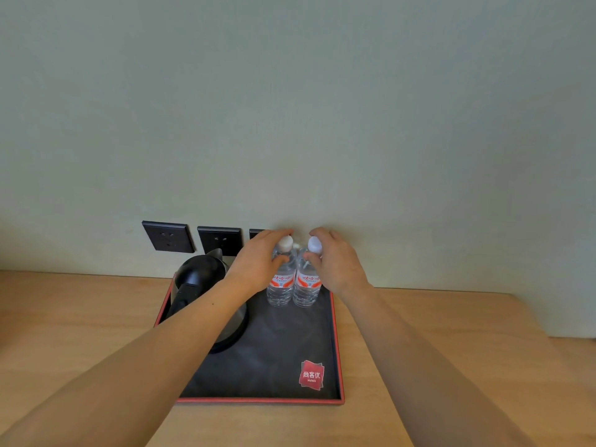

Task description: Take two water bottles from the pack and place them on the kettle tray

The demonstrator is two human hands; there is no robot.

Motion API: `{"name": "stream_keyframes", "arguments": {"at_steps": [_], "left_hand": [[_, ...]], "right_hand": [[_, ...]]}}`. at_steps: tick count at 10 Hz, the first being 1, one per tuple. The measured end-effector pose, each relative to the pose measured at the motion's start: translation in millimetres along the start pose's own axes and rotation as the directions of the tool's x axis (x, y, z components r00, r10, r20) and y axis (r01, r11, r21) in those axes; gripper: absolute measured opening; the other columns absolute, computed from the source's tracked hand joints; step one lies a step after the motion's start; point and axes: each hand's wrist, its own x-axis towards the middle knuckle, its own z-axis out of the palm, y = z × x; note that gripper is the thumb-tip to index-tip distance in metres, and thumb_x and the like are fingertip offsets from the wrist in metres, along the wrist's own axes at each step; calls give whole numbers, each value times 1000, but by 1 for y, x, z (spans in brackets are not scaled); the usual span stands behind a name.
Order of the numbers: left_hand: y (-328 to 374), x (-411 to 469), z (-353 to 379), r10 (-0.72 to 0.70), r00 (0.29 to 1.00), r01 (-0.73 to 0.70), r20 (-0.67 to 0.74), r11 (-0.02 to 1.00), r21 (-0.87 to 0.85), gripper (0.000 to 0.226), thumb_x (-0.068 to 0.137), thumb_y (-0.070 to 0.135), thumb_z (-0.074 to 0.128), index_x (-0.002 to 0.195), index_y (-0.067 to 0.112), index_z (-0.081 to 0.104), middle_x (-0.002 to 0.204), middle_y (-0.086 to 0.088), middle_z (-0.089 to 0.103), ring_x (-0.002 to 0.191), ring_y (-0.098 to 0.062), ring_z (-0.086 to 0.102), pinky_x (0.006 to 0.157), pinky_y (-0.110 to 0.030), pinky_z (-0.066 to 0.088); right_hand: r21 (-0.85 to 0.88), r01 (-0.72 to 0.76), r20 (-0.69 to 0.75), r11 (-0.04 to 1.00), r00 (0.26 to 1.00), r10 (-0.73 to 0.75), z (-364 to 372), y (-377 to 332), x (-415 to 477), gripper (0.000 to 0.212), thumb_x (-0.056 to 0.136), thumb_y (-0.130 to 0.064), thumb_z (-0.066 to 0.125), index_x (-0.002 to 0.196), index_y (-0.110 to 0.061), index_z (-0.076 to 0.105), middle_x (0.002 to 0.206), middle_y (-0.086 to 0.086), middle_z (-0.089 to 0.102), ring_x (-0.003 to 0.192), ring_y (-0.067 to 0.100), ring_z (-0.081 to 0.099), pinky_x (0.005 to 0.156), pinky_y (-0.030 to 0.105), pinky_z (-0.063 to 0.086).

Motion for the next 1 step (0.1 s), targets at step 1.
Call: {"name": "stream_keyframes", "arguments": {"at_steps": [1], "left_hand": [[-2, -10, -4, -19, 999, 21, 28, 998, -54, 66, 95, 12, 66, 154, 22, 37, 155, -6, 45, 140, -24, 45, 115, -39, 37]], "right_hand": [[37, -64, 3, 997, 998, 64, -1, -2, -10, 47, 94, -25, 66, 136, -14, 49, 125, 12, 58, 105, 32, 60, 82, 35, 47]]}}
